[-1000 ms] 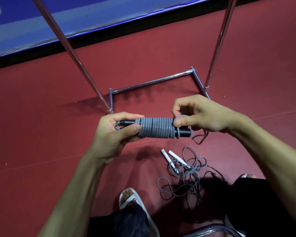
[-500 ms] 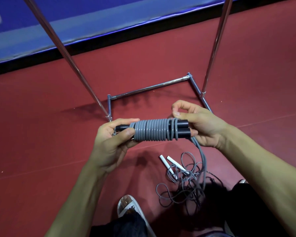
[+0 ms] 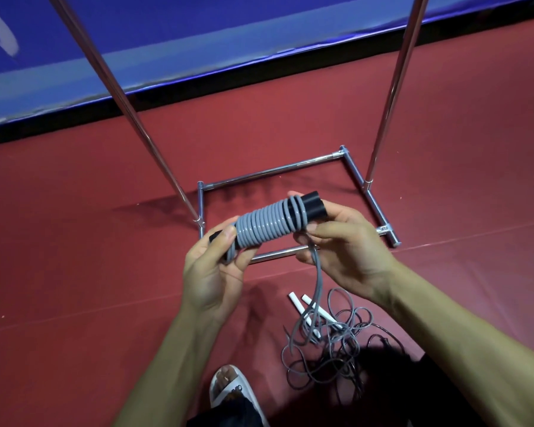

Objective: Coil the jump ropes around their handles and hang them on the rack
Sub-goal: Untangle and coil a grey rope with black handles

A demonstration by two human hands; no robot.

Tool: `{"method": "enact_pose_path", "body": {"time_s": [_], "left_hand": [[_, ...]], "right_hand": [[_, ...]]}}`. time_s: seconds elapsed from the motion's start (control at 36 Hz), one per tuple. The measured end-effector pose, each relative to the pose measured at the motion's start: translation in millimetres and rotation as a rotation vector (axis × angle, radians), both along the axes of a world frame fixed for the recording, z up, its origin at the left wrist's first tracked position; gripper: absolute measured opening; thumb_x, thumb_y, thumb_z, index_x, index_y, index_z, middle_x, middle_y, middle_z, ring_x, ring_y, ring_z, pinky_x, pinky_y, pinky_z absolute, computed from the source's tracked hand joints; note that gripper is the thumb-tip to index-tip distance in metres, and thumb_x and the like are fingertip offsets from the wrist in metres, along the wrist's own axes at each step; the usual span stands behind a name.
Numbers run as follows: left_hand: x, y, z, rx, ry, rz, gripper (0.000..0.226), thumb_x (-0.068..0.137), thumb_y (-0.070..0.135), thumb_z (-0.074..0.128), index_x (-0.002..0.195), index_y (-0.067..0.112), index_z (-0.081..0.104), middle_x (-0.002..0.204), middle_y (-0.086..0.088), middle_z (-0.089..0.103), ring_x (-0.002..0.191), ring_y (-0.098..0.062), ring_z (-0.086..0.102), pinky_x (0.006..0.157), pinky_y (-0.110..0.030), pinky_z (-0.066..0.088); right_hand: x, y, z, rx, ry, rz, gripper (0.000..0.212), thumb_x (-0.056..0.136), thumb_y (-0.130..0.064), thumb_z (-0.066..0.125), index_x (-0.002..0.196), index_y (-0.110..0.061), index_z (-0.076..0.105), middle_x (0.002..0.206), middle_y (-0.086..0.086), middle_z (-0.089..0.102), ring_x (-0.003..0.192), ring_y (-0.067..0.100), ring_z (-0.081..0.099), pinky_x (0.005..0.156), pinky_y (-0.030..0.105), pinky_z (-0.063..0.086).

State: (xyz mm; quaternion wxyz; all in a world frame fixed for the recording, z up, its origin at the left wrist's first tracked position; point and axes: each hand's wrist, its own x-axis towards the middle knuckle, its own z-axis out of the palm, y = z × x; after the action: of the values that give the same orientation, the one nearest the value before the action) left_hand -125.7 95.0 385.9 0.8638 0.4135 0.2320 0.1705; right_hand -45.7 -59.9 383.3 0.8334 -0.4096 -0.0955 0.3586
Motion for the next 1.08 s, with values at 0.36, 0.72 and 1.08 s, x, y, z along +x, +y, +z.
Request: {"method": "enact_pose_path", "body": {"time_s": [0.36,0.72,1.08], "left_hand": [[-2,3,2,0.161,-0.035,0.061,0.022,0.072,0.011,0.062,0.093,0.003,0.065,0.083,-0.007,0.069,0.078,-0.017,0.069,0.068,-0.031,0.059],[0,4,3,0.279,-0.096,0.040,0.016,0.073,0.008,0.061,0.080,0.013,0.074,0.075,0.000,0.070,0.071,-0.012,0.066,0.066,-0.026,0.058],[5,-2,1,0.364,0.031,0.085,0.016,0.088,-0.007,0.056,0.092,0.006,0.065,0.068,0.004,0.068,0.062,-0.006,0.065,0.061,-0.022,0.058]], "right_hand": [[-13,10,4,-0.125,-0.020,-0.184,0.010,0.072,-0.014,0.065,0.080,-0.008,0.067,0.075,0.005,0.050,0.057,0.011,0.037,0.044,0.016,0.028],[-16,7,1,-0.210,-0.048,-0.143,0.011,0.072,-0.026,0.069,0.074,-0.015,0.071,0.086,0.015,0.048,0.052,0.011,0.033,0.047,0.023,0.025],[-23,18,-5,-0.452,-0.065,-0.384,0.041,0.090,-0.030,0.066,0.069,0.005,0.064,0.067,0.021,0.047,0.043,0.012,0.023,0.039,0.019,0.019]]}}
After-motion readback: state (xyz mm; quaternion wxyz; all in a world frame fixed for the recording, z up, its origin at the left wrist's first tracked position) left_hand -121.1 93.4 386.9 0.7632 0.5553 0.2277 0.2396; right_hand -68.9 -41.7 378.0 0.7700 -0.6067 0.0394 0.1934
